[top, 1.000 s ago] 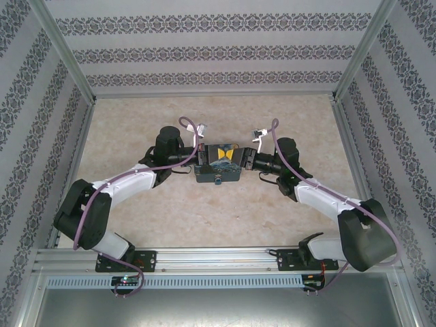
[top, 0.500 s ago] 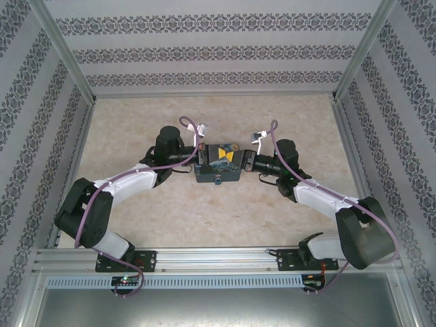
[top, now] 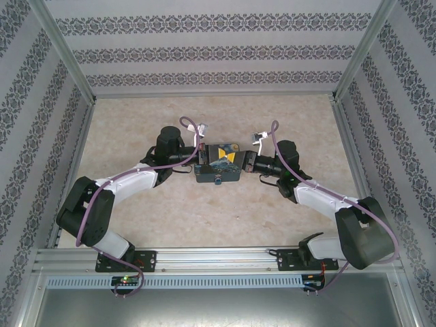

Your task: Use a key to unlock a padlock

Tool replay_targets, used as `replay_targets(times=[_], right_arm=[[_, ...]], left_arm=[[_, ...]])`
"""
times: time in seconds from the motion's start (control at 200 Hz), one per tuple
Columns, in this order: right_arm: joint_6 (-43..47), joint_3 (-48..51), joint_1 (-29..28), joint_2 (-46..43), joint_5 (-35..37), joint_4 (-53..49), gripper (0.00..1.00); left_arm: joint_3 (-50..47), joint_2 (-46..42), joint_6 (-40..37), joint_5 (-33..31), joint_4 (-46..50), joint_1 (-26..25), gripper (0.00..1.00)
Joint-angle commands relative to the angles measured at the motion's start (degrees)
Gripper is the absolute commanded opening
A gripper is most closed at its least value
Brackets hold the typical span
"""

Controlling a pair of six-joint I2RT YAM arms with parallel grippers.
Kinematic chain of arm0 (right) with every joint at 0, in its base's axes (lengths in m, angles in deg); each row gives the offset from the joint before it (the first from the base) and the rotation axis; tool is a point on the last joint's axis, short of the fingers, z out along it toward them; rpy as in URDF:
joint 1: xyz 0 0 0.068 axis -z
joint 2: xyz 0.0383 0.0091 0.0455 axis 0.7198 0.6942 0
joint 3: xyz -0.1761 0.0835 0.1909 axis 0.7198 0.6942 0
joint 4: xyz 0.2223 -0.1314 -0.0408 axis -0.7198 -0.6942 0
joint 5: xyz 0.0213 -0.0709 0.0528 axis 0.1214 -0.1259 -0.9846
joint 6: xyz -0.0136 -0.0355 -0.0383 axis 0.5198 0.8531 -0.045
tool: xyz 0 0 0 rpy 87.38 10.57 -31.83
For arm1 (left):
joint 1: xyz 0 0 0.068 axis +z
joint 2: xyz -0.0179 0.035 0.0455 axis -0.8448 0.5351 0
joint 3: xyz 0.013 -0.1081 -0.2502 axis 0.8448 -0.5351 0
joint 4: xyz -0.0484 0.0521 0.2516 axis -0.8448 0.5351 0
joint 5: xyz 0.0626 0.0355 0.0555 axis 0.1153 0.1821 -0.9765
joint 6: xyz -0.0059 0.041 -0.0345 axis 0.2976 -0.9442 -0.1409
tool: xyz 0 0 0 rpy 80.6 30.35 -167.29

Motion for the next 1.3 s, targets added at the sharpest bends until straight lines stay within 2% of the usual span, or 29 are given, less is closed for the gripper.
replay_targets(times=[0.0,0.135,0.25,0.315,0.375,0.465,0.565,0.69,0.789,1.059,1.299], right_arm=[[0.3,0.8,0.5,-0.1,-0.6,2.2,0.0],[0.1,1.0,0.6,-0.2,-0.4,2.2,0.0],[-0.1,1.5,0.9,-0.2,0.4,1.7,0.0],[-0.5,1.8,1.2,-0.3,1.3,1.1,0.0],[-0.9,1.9,1.8,-0.1,2.6,0.0,0.0],[-1.9,1.8,2.9,0.7,4.6,-1.3,0.0],[-3.1,0.9,4.5,2.7,6.8,-2.9,0.0],[-4.5,-0.7,5.3,6.3,8.0,-3.3,0.0],[-5.5,-2.1,5.1,8.7,8.9,-3.4,0.0],[-6.4,-2.9,4.2,10.9,11.4,-3.5,0.0],[-6.6,-2.9,3.9,12.6,11.9,-3.5,0.0]], left_arm=[[0.2,0.2,-0.3,0.5,-2.1,0.4,0.0],[0.2,0.0,-0.2,-0.9,-1.3,0.5,0.02],[-0.8,-1.0,0.0,-3.0,-0.9,0.6,0.3],[-1.9,-2.3,0.1,-4.8,-0.6,0.8,0.51],[-3.1,-3.8,-0.1,-5.9,-0.4,0.8,0.64],[-5.3,-6.0,-1.1,-7.9,1.3,0.8,0.79],[-7.1,-8.6,-3.8,-10.5,6.8,0.6,0.88],[-8.8,-11.1,-8.2,-14.0,14.2,-0.8,0.92],[-10.8,-12.2,-9.8,-17.4,16.5,-2.5,0.93],[-19.5,-9.2,-7.5,-25.6,6.3,-6.8,0.92],[-18.6,-2.0,-9.3,-28.3,1.4,-9.8,0.88]])
